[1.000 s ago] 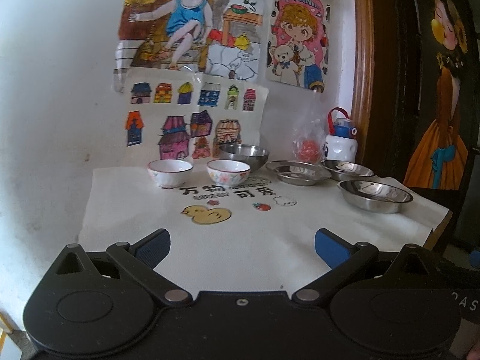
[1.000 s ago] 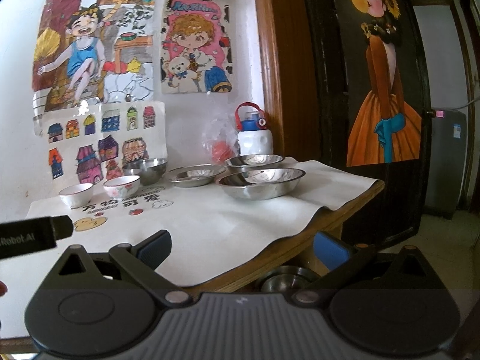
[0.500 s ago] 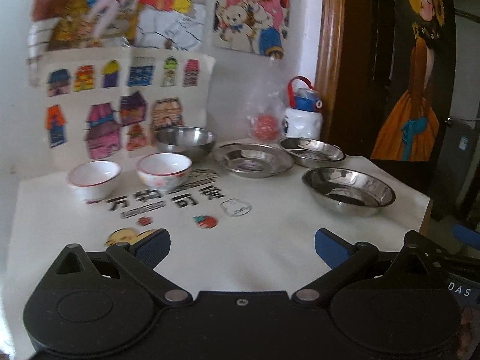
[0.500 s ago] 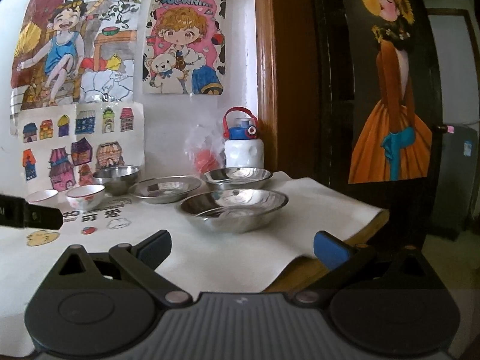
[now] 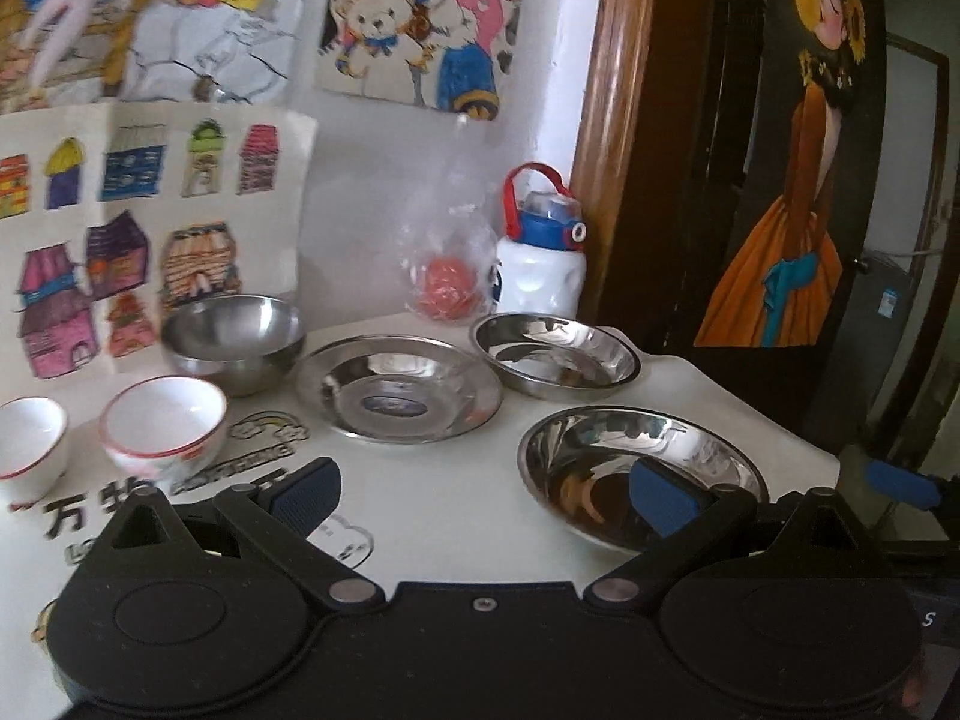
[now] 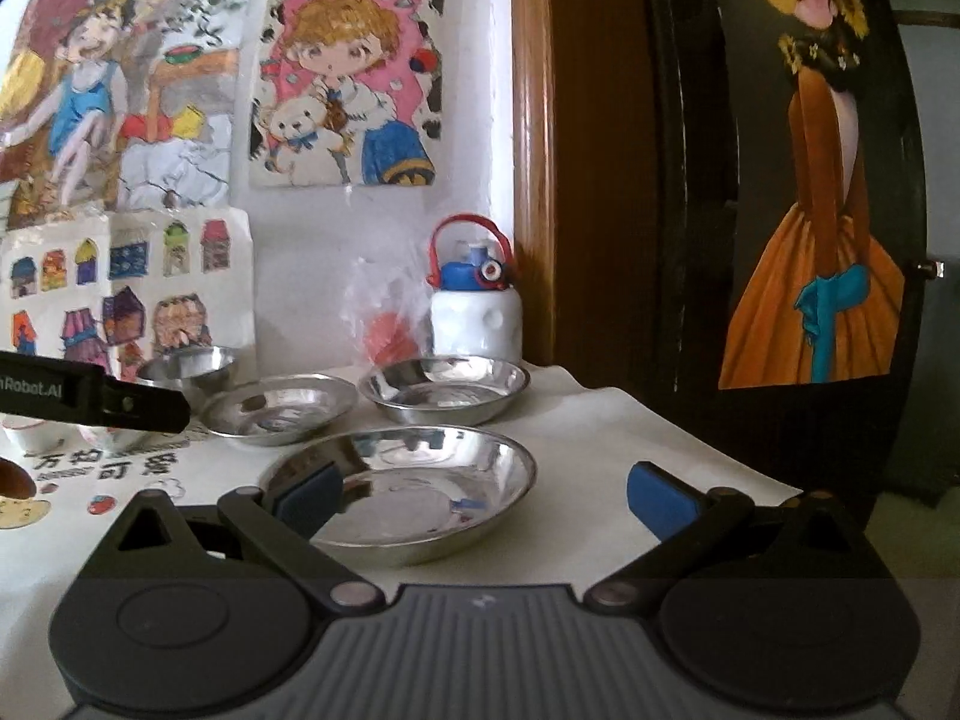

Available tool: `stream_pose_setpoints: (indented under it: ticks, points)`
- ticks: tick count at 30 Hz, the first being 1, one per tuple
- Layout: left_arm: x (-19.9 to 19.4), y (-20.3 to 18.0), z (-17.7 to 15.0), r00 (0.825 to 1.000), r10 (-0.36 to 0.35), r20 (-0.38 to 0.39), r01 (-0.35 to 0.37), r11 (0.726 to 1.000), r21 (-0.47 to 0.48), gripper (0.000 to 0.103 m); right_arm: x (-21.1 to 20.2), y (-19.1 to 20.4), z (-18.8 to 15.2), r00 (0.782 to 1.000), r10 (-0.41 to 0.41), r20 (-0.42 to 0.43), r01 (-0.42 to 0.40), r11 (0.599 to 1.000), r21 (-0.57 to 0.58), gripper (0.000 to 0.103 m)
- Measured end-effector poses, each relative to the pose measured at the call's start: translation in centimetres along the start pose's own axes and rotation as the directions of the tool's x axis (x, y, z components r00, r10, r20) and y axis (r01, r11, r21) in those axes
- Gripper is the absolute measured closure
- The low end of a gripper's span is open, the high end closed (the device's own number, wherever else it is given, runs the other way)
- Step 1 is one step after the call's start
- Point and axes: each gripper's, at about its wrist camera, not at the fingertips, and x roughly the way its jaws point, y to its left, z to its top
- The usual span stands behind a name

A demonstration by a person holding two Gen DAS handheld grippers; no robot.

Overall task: Organize plates and bowls
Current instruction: 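Move both grippers toward the rim of the large steel dish, then close both grippers on the large steel dish rim and lift it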

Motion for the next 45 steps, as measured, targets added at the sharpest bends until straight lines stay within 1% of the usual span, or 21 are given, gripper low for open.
stream_pose_setpoints:
  ticks: [2, 7, 9, 11, 13, 15, 17, 19, 21, 23, 24, 26, 27, 29, 30, 32, 33, 34, 36, 40, 45]
  points:
    - [1.3, 0.0, 0.2, 1.000, -0.007, -0.026, 0.007, 1.000, -0.016, 0.001, 1.0, -0.3, 0.1, 1.000, -0.016, -0.024, 0.016, 1.000, -0.001, 0.000]
    - [4.1, 0.2, 0.3, 0.996, -0.015, -0.093, 0.009, 0.998, -0.066, 0.001, 3.3, -0.6, 0.0, 0.997, -0.012, -0.081, 0.010, 1.000, -0.024, 0.000]
    - [5.0, 0.1, 0.5, 0.993, -0.016, -0.120, 0.007, 0.997, -0.076, 0.002, 3.9, -0.8, 0.0, 0.995, -0.005, -0.102, 0.005, 1.000, -0.001, 0.000]
    - [5.8, 0.1, 0.7, 0.989, -0.028, -0.148, 0.016, 0.996, -0.083, 0.006, 4.4, -1.2, 0.2, 0.992, 0.017, -0.124, -0.011, 0.999, 0.044, 0.000]
    - [6.2, 0.0, 0.9, 0.987, -0.042, -0.155, 0.029, 0.996, -0.085, 0.008, 4.7, -1.4, 0.4, 0.991, 0.032, -0.133, -0.023, 0.997, 0.069, 0.001]
    - [6.6, 0.0, 1.1, 0.985, -0.055, -0.165, 0.041, 0.995, -0.089, 0.010, 5.1, -1.4, 0.5, 0.988, 0.029, -0.150, -0.018, 0.997, 0.069, 0.006]
    - [7.0, 0.1, 1.2, 0.980, -0.068, -0.185, 0.050, 0.994, -0.100, 0.020, 5.6, -1.3, 0.6, 0.984, 0.026, -0.174, -0.014, 0.998, 0.067, 0.014]
    - [7.4, 0.2, 1.1, 0.974, -0.084, -0.210, 0.061, 0.992, -0.111, 0.023, 6.1, -1.3, 0.5, 0.980, 0.030, -0.195, -0.016, 0.997, 0.075, 0.018]
    - [7.8, 0.3, 1.0, 0.969, -0.088, -0.232, 0.061, 0.991, -0.122, 0.032, 6.4, -1.3, 0.4, 0.978, 0.038, -0.206, -0.021, 0.996, 0.085, 0.024]
    - [8.2, 0.5, 0.8, 0.963, -0.103, -0.250, 0.073, 0.989, -0.126, 0.038, 6.5, -1.2, 0.2, 0.977, 0.036, -0.209, -0.018, 0.996, 0.090, 0.032]
    - [8.3, 0.5, 0.6, 0.961, -0.105, -0.255, 0.075, 0.989, -0.125, 0.040, 6.5, -1.1, 0.2, 0.977, 0.035, -0.209, -0.016, 0.996, 0.092, 0.034]
    - [8.4, 0.6, 0.4, 0.959, -0.111, -0.261, 0.080, 0.989, -0.127, 0.053, 6.5, -1.0, 0.1, 0.977, 0.034, -0.209, -0.015, 0.996, 0.093, 0.042]
    - [8.4, 0.6, 0.4, 0.958, -0.117, -0.263, 0.085, 0.988, -0.129, 0.055, 6.5, -1.0, 0.1, 0.977, 0.034, -0.210, -0.015, 0.995, 0.094, 0.044]
    - [8.5, 0.6, 0.3, 0.955, -0.134, -0.264, 0.102, 0.986, -0.133, 0.064, 6.4, -0.9, 0.1, 0.978, 0.045, -0.203, -0.025, 0.995, 0.098, 0.052]
    - [8.5, 0.5, 0.3, 0.954, -0.144, -0.264, 0.113, 0.985, -0.132, 0.067, 6.3, -0.8, 0.1, 0.979, 0.048, -0.200, -0.028, 0.995, 0.098, 0.053]
    - [8.6, 0.3, 0.4, 0.949, -0.165, -0.267, 0.135, 0.983, -0.127, 0.078, 6.2, -0.7, 0.2, 0.979, 0.047, -0.197, -0.028, 0.995, 0.096, 0.059]
    - [8.6, 0.2, 0.4, 0.948, -0.175, -0.267, 0.146, 0.981, -0.125, 0.081, 6.1, -0.6, 0.2, 0.979, 0.050, -0.197, -0.031, 0.995, 0.095, 0.060]
    - [8.6, 0.1, 0.4, 0.947, -0.175, -0.268, 0.147, 0.982, -0.120, 0.082, 6.1, -0.5, 0.1, 0.979, 0.052, -0.196, -0.034, 0.995, 0.093, 0.062]
    - [8.6, -0.1, 0.2, 0.947, -0.175, -0.271, 0.148, 0.982, -0.118, 0.082, 6.0, -0.3, 0.1, 0.980, 0.043, -0.195, -0.027, 0.996, 0.084, 0.063]
    - [8.4, 0.1, 0.4, 0.943, -0.192, -0.272, 0.158, 0.977, -0.143, 0.082, 5.6, -0.3, 0.0, 0.982, 0.033, -0.185, -0.017, 0.996, 0.087, 0.065]
    - [8.3, -0.4, 1.9, 0.955, -0.192, -0.226, 0.170, 0.979, -0.115, 0.082, 5.4, -0.4, 1.0, 0.990, 0.018, -0.137, -0.008, 0.997, 0.073, 0.065]
